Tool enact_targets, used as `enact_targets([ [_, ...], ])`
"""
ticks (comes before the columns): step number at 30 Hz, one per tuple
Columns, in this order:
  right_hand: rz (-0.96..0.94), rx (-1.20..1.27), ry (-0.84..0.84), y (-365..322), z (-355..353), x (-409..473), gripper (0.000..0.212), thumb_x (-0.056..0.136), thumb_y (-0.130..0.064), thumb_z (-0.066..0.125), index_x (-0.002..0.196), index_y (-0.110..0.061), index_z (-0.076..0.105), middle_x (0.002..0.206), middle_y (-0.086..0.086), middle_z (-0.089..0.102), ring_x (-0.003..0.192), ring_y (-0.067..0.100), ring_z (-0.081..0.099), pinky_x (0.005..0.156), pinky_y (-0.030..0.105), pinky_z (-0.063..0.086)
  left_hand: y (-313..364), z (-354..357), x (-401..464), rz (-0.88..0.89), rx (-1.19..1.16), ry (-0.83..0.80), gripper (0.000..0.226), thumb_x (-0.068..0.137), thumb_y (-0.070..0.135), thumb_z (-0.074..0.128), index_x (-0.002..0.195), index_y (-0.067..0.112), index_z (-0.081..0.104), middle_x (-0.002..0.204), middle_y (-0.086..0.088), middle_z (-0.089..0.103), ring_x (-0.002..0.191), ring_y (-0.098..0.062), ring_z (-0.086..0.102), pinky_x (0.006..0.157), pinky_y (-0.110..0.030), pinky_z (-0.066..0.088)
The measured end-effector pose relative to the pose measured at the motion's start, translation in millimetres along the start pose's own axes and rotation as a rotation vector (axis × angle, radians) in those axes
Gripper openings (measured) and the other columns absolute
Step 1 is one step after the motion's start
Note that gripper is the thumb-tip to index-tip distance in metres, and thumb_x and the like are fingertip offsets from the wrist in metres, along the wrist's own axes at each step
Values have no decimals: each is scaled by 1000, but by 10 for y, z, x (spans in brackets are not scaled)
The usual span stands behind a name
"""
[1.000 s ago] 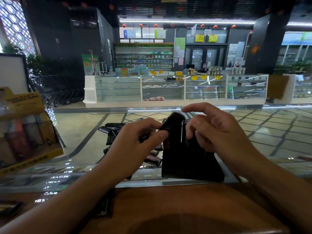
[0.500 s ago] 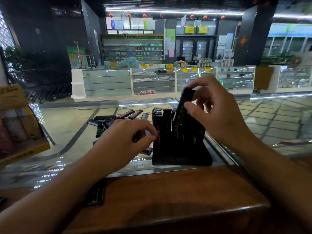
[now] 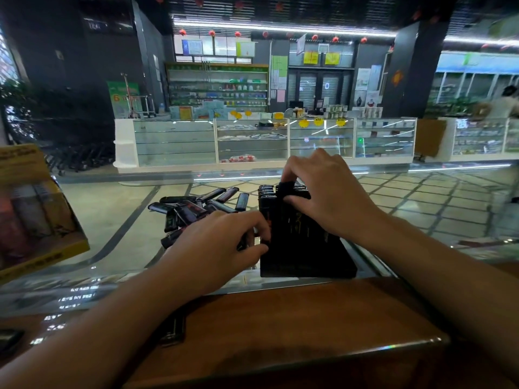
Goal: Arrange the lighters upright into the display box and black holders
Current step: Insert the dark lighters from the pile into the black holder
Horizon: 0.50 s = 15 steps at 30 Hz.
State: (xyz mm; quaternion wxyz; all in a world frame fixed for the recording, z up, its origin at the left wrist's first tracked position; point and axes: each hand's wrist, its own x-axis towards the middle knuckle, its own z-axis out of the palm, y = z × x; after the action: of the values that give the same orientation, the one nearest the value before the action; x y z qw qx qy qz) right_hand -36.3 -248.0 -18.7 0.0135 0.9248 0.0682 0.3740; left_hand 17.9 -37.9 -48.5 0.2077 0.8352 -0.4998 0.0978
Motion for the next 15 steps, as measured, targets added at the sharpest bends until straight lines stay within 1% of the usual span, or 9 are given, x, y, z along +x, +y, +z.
enact_targets([
  [3, -14, -75, -44, -37, 18, 17, 29, 82, -35, 75, 103, -27, 57, 104, -8, 63, 107, 18, 46, 91, 38, 35, -7, 10, 6, -2, 3, 1, 13, 94, 42, 61, 106, 44, 57, 72, 19, 55, 73, 14, 52, 61, -16, 39],
  [5, -16, -107, -49, -38, 32, 10, 29, 83, -35, 75, 105, -27, 59, 107, -6, 62, 111, 20, 46, 93, 39, 35, -13, 15, 15, -2, -15, 16, 13, 92, 41, 62, 105, 44, 60, 70, 21, 56, 70, 12, 54, 62, -18, 44],
  [8, -7, -128, -55, -18, 43, -9, 32, 82, -38, 75, 110, -29, 62, 110, -6, 61, 113, 21, 44, 93, 40, 34, -29, 16, 29, -5, -38, 22, 14, 91, 42, 64, 105, 45, 62, 73, 22, 59, 68, 6, 57, 66, -20, 51],
  [10, -1, -122, -19, 4, 60, -32, 35, 81, -39, 76, 113, -30, 64, 111, -5, 58, 114, 22, 44, 90, 38, 32, -24, 19, 39, -6, -74, 48, 16, 90, 40, 66, 105, 42, 63, 71, 18, 60, 67, 5, 58, 64, -18, 51],
  [12, 8, -41, 72, 10, 57, -56, 34, 82, -37, 75, 113, -27, 64, 110, -5, 57, 111, 20, 44, 87, 34, 29, -7, 7, 49, -10, -144, 116, 19, 86, 34, 73, 102, 37, 63, 66, 16, 59, 66, 6, 58, 59, -12, 45],
  [13, 10, 34, 119, 0, 40, -71, 31, 84, -37, 72, 112, -26, 63, 108, -5, 56, 108, 17, 44, 86, 30, 29, 0, -1, 54, -16, -189, 155, 23, 83, 31, 76, 102, 36, 63, 65, 16, 58, 65, 7, 59, 59, -9, 44],
  [14, 8, 117, 158, -22, 19, -87, 28, 86, -36, 68, 111, -24, 63, 105, -6, 54, 104, 10, 43, 85, 24, 30, 5, -13, 57, -23, -237, 195, 28, 81, 29, 79, 102, 35, 62, 67, 15, 59, 66, 6, 59, 59, -9, 44],
  [15, 0, 189, 190, -54, -6, -109, 25, 87, -34, 66, 109, -22, 63, 102, -7, 53, 96, 3, 43, 82, 16, 30, 3, -22, 60, -30, -283, 231, 33, 78, 28, 81, 102, 36, 61, 72, 16, 61, 66, 3, 60, 61, -12, 47],
])
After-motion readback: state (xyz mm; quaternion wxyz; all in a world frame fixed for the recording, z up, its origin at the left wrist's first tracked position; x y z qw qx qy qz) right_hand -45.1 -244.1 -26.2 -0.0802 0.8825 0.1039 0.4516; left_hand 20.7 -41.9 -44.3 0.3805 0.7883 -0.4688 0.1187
